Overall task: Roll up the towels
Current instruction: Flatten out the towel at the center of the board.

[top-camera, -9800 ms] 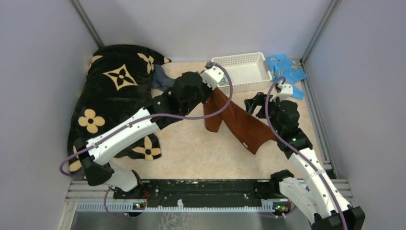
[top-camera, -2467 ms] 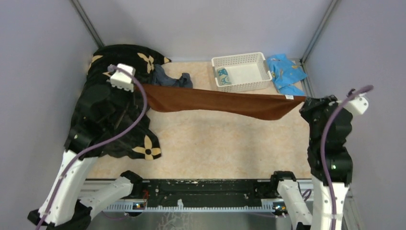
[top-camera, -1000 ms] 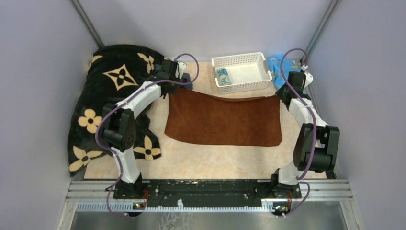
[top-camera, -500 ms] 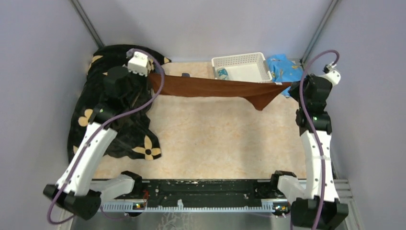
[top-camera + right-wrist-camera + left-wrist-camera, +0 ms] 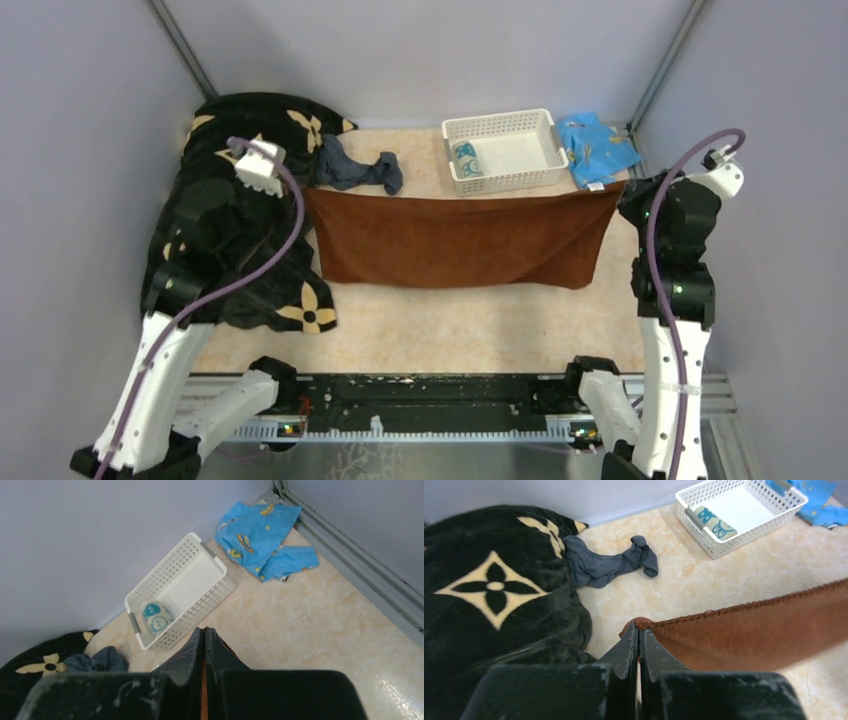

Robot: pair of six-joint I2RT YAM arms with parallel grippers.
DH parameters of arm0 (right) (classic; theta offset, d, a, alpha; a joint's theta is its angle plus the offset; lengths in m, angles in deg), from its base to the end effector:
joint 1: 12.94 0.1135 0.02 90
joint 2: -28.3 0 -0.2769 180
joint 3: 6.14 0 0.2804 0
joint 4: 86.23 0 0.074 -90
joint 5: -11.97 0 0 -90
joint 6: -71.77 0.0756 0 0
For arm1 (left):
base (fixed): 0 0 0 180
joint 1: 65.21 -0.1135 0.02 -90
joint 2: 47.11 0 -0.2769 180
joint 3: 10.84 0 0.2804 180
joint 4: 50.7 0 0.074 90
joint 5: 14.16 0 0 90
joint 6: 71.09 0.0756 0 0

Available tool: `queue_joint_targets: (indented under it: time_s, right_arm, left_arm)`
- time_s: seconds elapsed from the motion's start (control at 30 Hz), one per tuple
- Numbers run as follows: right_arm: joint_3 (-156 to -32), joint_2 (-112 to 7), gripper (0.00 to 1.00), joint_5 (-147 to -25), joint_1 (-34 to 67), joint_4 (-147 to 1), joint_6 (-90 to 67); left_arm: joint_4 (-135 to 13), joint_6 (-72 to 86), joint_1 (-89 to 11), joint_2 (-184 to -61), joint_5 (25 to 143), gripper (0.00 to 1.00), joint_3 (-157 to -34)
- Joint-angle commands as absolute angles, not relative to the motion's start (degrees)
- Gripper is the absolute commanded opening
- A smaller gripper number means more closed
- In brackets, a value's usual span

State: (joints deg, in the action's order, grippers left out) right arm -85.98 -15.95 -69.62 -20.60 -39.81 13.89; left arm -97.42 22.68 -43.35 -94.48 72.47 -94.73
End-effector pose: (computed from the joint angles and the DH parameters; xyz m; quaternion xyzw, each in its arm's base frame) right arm 0.1926 -0.0371 0.4419 0.3054 0.7069 0.0794 0.6331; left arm 0.1918 -0.0722 0.4576 0.1517 0.7519 -0.0785 0.6367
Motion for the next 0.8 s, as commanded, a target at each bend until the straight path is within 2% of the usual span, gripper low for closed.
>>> queue_joint_targets:
  time_s: [0.0, 0.17, 0.3, 0.37, 0.57, 0.77]
  right_arm:
    - [-82.96, -23.97, 0.0, -66.27, -20.33, -44.04, 16.21]
    - [-79.12, -40.08, 0.0, -63.6, -20.68, -52.28, 17.91]
    - [-78.48, -53.79, 0.0, -64.03, -21.17, -61.12, 16.28]
    - [-79.63, -60.16, 0.0, -64.99, -21.57, -63.64, 15.12]
    - [-82.8, -65.91, 0.0, -68.64, -22.22, -67.15, 12.01]
    - [-87.19, -70.6, 0.0, -69.7, -23.78, -65.72, 11.14]
  left_arm:
    - [-97.08, 19.16, -43.48, -107.8, 71.19, 0.0, -92.7]
    - [-93.66, 18.15, -44.33, -131.51, 65.45, 0.0, -96.24]
    - [-95.34, 17.44, -45.84, -150.71, 68.38, 0.0, -107.72]
    - [-94.27, 18.71, -45.97, -156.36, 68.8, 0.0, -111.2]
    - [-85.68, 23.29, -47.17, -159.76, 69.83, 0.0, -110.67]
    - [-85.42, 24.81, -48.25, -160.98, 72.67, 0.0, -111.72]
